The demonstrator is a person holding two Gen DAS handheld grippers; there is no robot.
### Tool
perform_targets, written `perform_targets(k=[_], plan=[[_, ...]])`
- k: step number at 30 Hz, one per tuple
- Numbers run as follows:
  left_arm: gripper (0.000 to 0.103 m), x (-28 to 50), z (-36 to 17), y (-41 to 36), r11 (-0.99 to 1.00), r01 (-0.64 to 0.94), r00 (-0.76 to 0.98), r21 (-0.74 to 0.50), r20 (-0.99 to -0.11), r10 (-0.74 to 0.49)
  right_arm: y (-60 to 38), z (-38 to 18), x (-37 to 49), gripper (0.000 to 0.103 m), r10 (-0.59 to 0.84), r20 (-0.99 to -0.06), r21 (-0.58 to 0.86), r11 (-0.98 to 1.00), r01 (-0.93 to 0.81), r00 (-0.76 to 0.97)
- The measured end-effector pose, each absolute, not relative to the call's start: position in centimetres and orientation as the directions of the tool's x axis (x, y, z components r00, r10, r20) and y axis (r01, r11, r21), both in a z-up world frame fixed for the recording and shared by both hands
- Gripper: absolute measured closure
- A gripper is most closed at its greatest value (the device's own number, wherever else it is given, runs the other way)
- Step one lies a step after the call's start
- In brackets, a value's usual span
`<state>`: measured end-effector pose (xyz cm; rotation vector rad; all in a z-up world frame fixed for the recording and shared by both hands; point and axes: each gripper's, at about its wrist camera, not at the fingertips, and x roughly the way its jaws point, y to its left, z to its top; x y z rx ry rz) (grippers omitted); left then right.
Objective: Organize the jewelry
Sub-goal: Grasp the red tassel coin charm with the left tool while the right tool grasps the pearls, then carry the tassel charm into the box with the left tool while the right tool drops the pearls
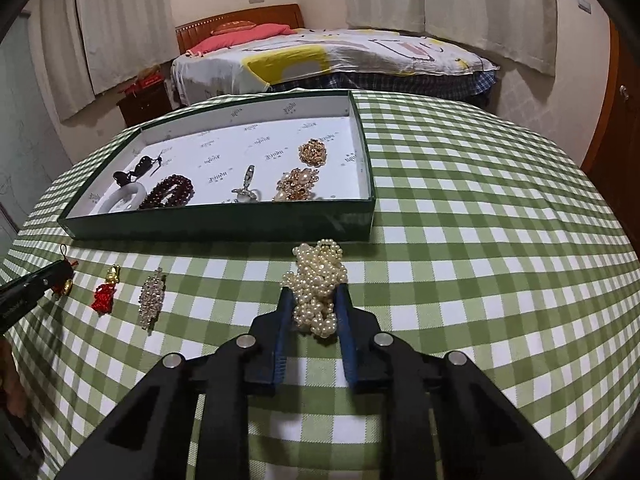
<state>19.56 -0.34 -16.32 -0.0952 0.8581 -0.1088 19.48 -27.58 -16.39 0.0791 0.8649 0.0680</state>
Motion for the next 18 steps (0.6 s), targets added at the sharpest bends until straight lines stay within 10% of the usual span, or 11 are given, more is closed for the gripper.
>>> perform_targets(k=[18], plan=[[0.093, 18.9, -14.2, -0.8, 0.987, 0.074, 0.689, -0.14, -0.709, -0.152, -27.4, -14.3, 18.3, 0.089, 0.14, -0.705, 0.144, 0.988, -0.053, 0.695]])
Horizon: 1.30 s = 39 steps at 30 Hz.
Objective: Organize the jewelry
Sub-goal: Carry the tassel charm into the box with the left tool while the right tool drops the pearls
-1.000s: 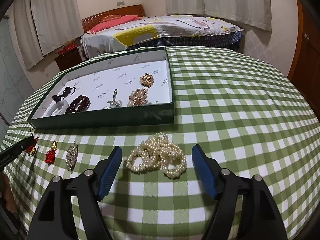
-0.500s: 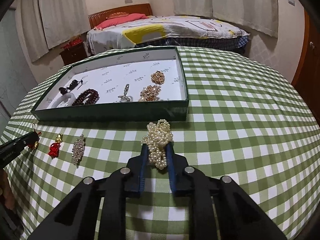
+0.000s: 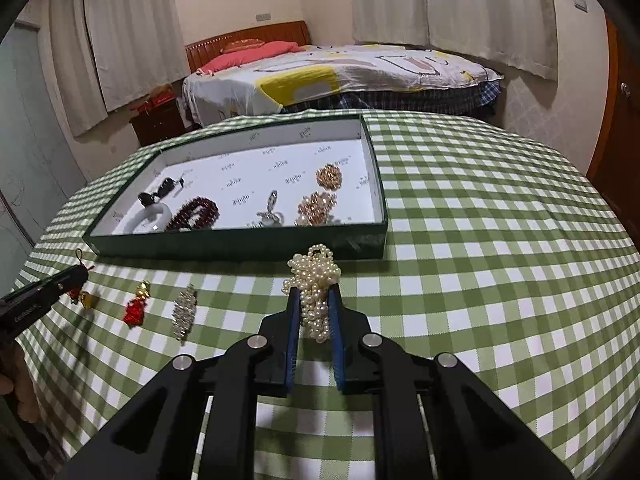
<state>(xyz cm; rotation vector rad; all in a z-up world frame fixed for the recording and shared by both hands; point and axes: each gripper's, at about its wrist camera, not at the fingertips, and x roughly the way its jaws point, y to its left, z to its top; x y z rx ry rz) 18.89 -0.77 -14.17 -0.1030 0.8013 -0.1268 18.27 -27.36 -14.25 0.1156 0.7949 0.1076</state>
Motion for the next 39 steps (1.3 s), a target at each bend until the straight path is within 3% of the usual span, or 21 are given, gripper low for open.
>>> perform_targets(k=[14, 27, 32, 39], plan=[[0.093, 19.5, -9.2, -2.1, 0.982, 0.119, 0.762, -0.147, -0.621, -0.185, -26.4, -8.8, 19.3, 0.089, 0.178, -0.596, 0.161, 0.982, -0.101, 0.783], [0.093, 25.0, -6.1, -4.9, 0.976, 0.166, 0.816, -0.141, -0.536, -0.216, -25.7, -5.9, 24.6, 0.089, 0.192, -0.499, 0.15, 0.98, -0.135, 0.845], [0.093, 28.4, -7.2, -6.0, 0.977, 0.168, 0.802, -0.129, -0.558, -0.212, -25.5, -7.1, 26.7, 0.089, 0.194, -0.515, 0.145, 0.98, -0.138, 0.835], [0.093, 32.9, -11.2, -7.2, 0.979, 0.159, 0.72, -0.128, -0.664, -0.203, -25.1, -11.3, 29.9, 0.089, 0.199, -0.611, 0.15, 0.979, -0.135, 0.766]])
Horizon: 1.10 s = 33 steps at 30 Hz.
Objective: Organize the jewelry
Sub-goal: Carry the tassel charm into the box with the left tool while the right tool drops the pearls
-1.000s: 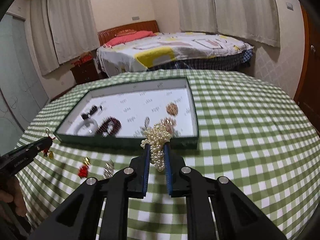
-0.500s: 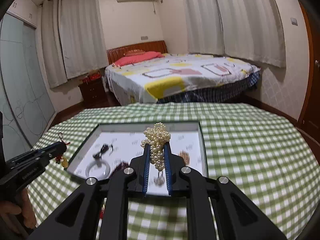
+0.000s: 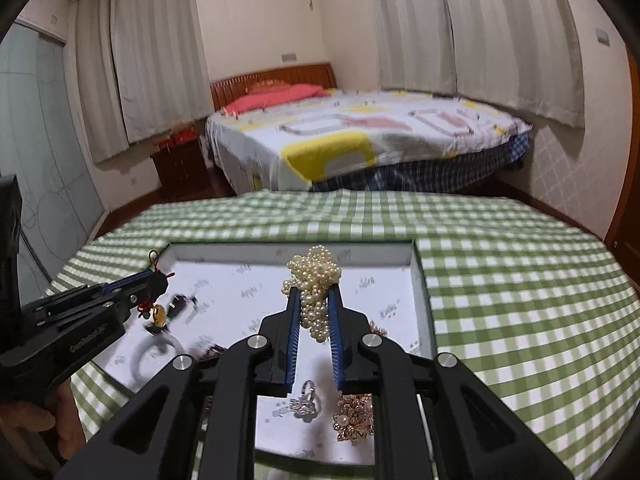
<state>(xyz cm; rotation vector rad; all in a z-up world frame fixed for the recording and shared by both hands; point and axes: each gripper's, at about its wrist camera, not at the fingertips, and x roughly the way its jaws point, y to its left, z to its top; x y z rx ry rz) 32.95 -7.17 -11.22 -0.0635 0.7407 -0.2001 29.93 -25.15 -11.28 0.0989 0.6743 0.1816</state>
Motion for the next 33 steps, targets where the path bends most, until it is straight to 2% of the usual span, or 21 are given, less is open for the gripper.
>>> perform_targets(k=[8, 18, 20, 22, 24, 33], plan=[[0.093, 35.9, -14.6, -8.0, 0.982, 0.149, 0.625, -0.118, -0.758, -0.186, -25.0, -14.2, 32.0, 0.089, 0.197, -0.694, 0.159, 0.98, -0.12, 0.693], [0.091, 36.7, -15.2, -8.6, 0.985, 0.145, 0.608, -0.092, -0.777, -0.162, -25.0, -15.2, 32.6, 0.086, 0.196, -0.732, 0.158, 0.981, -0.117, 0.652], [0.086, 37.0, -15.3, -8.6, 0.985, 0.143, 0.604, -0.092, -0.781, -0.161, -25.1, -15.3, 32.7, 0.081, 0.197, -0.734, 0.161, 0.98, -0.115, 0.65], [0.08, 37.3, -15.6, -8.7, 0.986, 0.141, 0.598, -0.093, -0.786, -0.16, -25.3, -15.3, 32.8, 0.071, 0.199, -0.734, 0.167, 0.98, -0.111, 0.649], [0.074, 37.2, -15.8, -8.6, 0.985, 0.139, 0.595, -0.098, -0.787, -0.162, -25.2, -15.1, 32.7, 0.067, 0.198, -0.731, 0.166, 0.98, -0.111, 0.653], [0.048, 35.8, -14.2, -7.8, 0.984, 0.13, 0.624, -0.123, -0.761, -0.177, -25.2, -12.5, 31.1, 0.065, 0.199, -0.68, 0.162, 0.979, -0.121, 0.706]])
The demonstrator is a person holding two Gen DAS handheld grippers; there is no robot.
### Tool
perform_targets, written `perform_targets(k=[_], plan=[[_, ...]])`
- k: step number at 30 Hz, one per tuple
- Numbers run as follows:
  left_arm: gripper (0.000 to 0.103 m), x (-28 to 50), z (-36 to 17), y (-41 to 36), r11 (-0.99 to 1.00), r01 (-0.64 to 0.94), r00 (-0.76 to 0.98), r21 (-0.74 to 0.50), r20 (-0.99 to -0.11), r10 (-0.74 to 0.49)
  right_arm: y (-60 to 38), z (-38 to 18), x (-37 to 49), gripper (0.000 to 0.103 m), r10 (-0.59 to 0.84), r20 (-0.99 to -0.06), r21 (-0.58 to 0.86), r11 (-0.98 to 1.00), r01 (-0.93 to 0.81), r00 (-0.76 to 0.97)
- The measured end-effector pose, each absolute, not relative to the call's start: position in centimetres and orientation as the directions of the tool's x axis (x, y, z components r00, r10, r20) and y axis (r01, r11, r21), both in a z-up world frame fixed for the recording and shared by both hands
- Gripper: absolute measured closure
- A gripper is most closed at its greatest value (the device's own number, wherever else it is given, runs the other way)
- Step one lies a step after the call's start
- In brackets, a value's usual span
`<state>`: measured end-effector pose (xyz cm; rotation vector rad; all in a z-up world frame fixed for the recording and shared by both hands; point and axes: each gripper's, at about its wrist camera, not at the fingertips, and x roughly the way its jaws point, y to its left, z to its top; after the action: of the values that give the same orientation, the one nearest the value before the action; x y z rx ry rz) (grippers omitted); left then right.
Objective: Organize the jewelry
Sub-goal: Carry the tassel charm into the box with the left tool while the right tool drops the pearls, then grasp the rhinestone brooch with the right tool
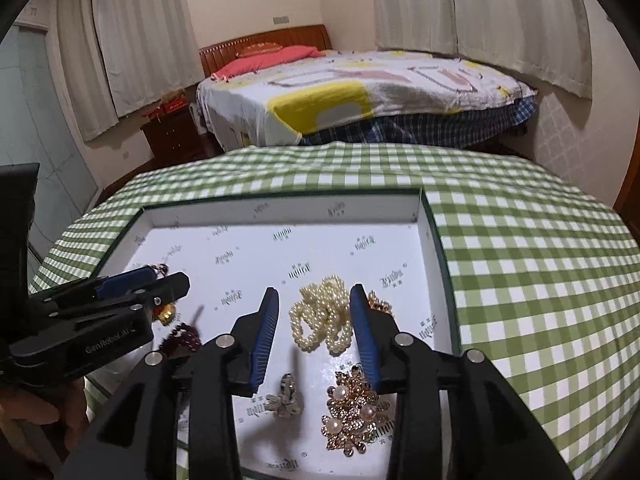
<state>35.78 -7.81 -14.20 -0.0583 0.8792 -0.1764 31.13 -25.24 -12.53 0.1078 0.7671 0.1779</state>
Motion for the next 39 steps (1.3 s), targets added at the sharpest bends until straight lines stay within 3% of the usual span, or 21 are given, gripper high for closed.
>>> perform_targets(k=[17, 39], plan=[[0.044, 28.2, -8.6, -4.6, 0.982, 0.095, 0.738, -0.166, -0.65, -0.181, -24.5, -9.7, 25.3, 0.065, 0.198, -0.635, 0.153, 0.98, -0.13, 0.747], [0.044, 20.4, -9.6, -1.3, 0.989, 0.037, 0.73, -0.141, -0.672, -0.123, -22.8, -10.6, 19.4, 0.065, 0.209, -0.658, 0.147, 0.978, -0.148, 0.723]])
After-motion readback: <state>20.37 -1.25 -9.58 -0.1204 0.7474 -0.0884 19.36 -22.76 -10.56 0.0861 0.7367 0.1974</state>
